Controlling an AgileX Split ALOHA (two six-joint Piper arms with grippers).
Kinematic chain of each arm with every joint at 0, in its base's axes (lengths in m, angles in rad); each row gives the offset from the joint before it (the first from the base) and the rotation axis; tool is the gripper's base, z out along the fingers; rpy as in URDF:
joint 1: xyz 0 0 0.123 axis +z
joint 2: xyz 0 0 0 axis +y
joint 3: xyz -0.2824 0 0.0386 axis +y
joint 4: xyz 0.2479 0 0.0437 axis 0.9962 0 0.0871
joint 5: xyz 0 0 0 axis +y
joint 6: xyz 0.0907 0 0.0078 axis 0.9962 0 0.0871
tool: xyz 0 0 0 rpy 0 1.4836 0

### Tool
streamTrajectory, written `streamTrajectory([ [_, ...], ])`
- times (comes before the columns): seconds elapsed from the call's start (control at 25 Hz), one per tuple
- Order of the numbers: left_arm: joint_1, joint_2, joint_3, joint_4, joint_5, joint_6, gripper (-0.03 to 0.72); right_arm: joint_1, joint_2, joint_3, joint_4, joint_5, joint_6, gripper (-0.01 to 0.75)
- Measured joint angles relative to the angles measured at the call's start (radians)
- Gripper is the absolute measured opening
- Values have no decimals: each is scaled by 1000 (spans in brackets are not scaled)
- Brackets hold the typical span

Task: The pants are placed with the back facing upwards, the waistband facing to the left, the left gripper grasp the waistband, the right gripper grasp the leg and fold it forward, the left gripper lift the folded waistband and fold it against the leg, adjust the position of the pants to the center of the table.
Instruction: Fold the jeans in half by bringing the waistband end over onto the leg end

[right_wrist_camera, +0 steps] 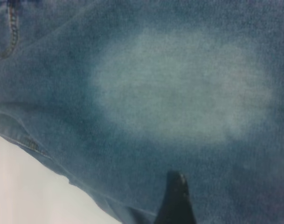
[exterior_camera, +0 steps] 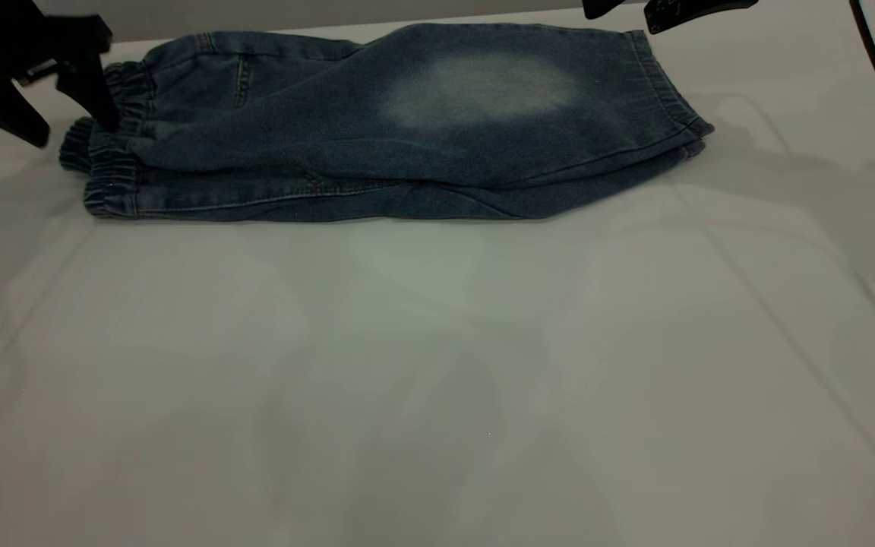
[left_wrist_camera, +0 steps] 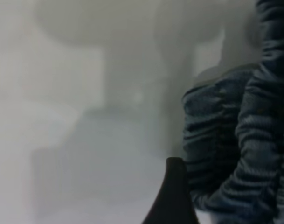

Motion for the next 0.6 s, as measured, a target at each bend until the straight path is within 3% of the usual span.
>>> streamTrajectory([
  [0.44,0,74,-1,-444,0,376,550,0,0,0,1,11,0,476],
  [0.6,0,75,-1,-510,5,416,510,11,0,0,15,3,-1,462],
])
